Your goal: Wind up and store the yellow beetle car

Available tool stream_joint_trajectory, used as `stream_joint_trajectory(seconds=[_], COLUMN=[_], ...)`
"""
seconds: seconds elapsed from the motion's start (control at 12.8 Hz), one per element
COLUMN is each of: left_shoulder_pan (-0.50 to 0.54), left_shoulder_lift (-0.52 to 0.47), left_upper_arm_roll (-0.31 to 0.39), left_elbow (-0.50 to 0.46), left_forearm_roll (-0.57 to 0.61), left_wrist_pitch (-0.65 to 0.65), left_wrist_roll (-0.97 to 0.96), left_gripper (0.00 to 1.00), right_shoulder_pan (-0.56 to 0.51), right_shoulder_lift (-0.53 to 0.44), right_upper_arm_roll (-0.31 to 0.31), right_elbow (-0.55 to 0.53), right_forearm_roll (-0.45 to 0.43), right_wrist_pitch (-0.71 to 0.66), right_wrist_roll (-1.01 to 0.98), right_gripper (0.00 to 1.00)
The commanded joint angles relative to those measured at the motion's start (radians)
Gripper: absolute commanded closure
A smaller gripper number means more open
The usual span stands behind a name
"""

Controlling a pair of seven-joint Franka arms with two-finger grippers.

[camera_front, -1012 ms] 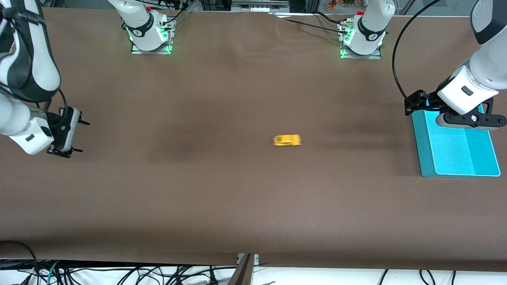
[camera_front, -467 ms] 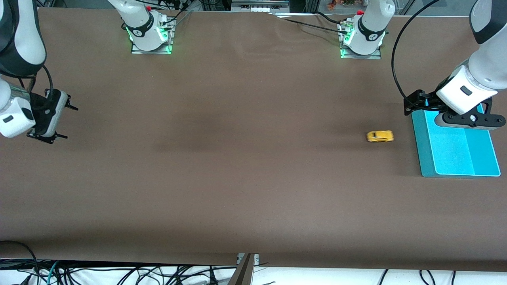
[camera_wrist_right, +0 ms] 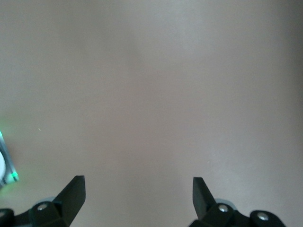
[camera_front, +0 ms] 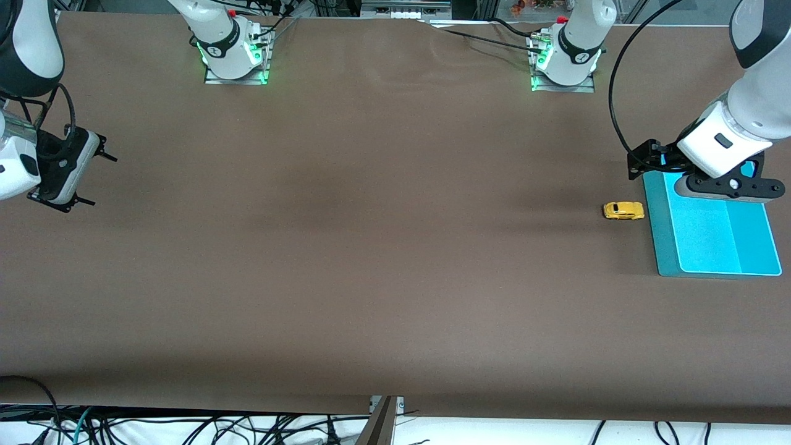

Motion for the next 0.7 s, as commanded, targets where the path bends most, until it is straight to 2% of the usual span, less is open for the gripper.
stream_joint_trajectory(seconds=[0.0, 0.31, 0.62], left_shoulder_pan=[-0.001, 0.010, 0.062], left_shoulder_lift=[0.015, 0.050, 0.062], left_upper_arm_roll=[-0.003, -0.002, 0.003], left_elbow=[0.022, 0.014, -0.045], left_forearm_roll=[0.002, 0.013, 0.058], left_wrist_pitch=[-0.025, -0.128, -0.119], left_wrist_roll=[0.094, 0.341, 0.664], left_gripper=[0.00, 0.00, 0.00], right_shoulder_pan=[0.034, 0.093, 0.159], right_shoulder_lift=[-0.081, -0.161, -0.216], right_upper_arm_roll=[0.000, -0.008, -0.034], right_elbow=[0.004, 0.026, 0.049], right_forearm_roll=[-0.015, -0.015, -0.015], right_wrist_pitch=[-0.084, -0.161, -0.196], right_wrist_roll=[0.273, 0.700, 1.002], right_gripper=[0.00, 0.00, 0.00])
